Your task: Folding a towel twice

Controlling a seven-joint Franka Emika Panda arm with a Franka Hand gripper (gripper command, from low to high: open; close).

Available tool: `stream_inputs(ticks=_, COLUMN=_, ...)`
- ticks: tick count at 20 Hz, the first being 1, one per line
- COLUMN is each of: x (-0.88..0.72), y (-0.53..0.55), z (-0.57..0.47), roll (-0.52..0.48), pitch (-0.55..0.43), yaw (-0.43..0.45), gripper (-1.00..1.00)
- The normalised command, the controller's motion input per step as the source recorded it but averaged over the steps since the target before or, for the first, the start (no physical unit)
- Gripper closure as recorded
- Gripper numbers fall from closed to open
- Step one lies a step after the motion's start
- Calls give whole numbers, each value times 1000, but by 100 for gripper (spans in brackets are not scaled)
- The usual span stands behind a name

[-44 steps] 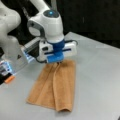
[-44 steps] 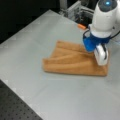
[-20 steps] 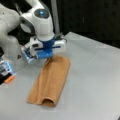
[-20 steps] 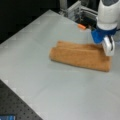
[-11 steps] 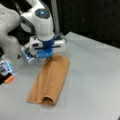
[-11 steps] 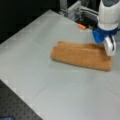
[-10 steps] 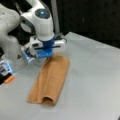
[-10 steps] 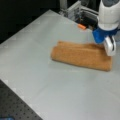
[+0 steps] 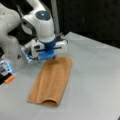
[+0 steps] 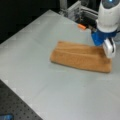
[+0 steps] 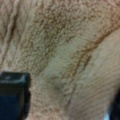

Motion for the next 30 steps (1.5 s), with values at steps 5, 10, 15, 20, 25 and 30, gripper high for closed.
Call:
stream_inputs(ticks=5, x=-560, y=-100, z=-232, roll=144, pitch=-316, yaw=-27, gripper=-100)
stream_inputs(ticks=10, x=-671, y=-133, z=-33, roll=176, pitch=-185, yaw=14, gripper=-100)
stream_inputs(ticks=15, x=-541, y=-52, z=338, roll=94, pitch=-162, yaw=28, gripper=-100)
stream_inputs(ticks=20, x=49, y=124, z=304, roll=-55, pitch=-194, yaw=190, gripper=-100)
stream_inputs(ticks=25, x=485, y=330, z=11, roll=-106, pitch=-13, yaw=222, gripper=-100)
stream_inputs(ticks=30, x=777, y=554, z=-8, roll=-134, pitch=163, yaw=152, gripper=-100)
